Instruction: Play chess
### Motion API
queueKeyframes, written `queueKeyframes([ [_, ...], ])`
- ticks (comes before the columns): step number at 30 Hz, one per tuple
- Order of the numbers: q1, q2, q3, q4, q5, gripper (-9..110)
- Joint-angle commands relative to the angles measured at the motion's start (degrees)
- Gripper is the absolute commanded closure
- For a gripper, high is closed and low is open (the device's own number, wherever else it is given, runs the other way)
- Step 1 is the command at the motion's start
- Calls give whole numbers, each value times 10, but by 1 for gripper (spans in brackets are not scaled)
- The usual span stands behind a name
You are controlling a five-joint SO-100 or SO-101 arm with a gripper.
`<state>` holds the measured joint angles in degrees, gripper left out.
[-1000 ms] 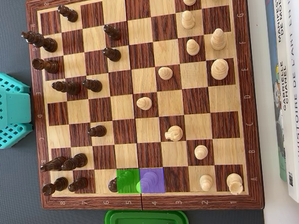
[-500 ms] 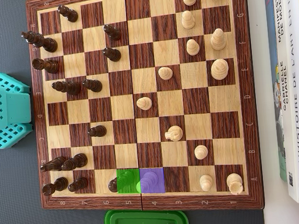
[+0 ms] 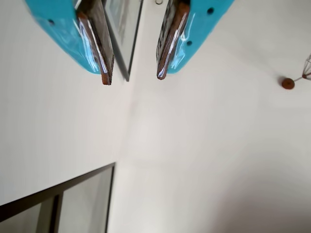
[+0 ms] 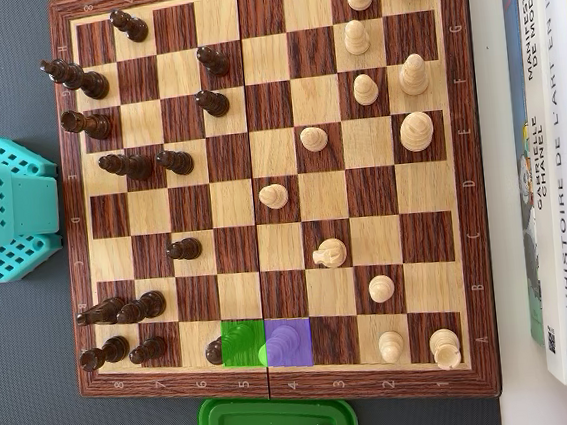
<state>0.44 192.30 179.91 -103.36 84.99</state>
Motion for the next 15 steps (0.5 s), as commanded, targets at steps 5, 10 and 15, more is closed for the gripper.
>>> queueKeyframes([
  [5,2,-5,11,2,-3,87],
  [10,3,-6,11,25,-15,88],
  [15,-4,-5,3,155,-36,87],
])
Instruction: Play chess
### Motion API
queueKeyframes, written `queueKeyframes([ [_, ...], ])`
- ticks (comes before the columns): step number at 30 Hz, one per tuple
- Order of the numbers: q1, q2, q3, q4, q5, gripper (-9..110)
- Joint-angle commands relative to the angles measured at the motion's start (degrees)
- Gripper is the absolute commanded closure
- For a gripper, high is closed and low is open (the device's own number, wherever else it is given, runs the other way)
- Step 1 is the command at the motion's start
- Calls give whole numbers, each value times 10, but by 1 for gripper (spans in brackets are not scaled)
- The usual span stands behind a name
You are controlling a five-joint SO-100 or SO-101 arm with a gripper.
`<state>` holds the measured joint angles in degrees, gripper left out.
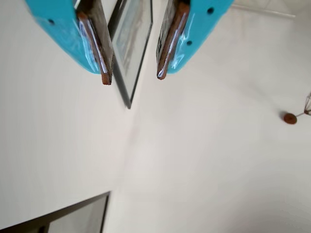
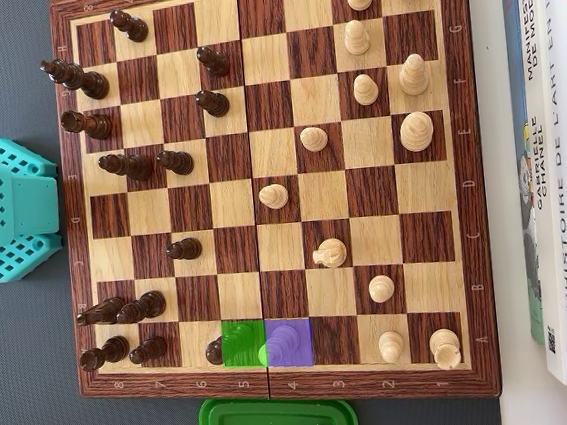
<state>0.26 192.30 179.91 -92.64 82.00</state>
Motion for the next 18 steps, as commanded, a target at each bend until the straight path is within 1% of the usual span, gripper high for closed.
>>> queueKeyframes([
  [1,-3,-5,-5,75,-7,87],
  [5,4,-5,-54,194,-17,87],
  [9,4,-5,-102,342,-71,87],
  [15,4,-6,-104,456,-118,87],
  [18,25,-6,-109,547,-126,87],
])
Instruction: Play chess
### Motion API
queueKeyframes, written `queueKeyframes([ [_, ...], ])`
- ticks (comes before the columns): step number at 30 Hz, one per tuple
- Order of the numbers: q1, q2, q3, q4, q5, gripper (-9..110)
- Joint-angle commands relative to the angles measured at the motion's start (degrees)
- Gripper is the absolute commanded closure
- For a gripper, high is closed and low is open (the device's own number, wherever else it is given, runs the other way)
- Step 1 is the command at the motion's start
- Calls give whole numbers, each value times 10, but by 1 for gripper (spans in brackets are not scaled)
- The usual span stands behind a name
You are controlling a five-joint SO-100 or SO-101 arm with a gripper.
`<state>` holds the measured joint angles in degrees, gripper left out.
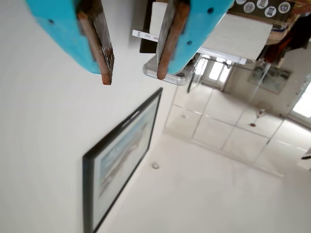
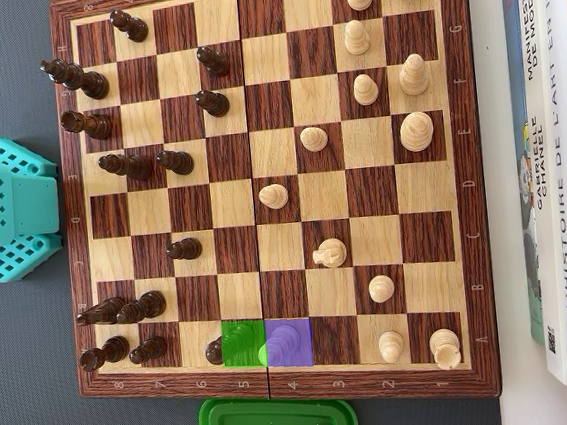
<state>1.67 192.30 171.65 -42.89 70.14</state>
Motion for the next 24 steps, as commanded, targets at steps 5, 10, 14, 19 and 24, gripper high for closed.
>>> queueKeyframes([
  [5,35,-7,-90,270,-10,87],
  [10,65,-12,-170,529,-10,87],
  [14,86,-62,-250,722,-10,87],
  [19,115,-144,-366,952,-10,87],
  [24,156,-202,-421,1052,-9,87],
])
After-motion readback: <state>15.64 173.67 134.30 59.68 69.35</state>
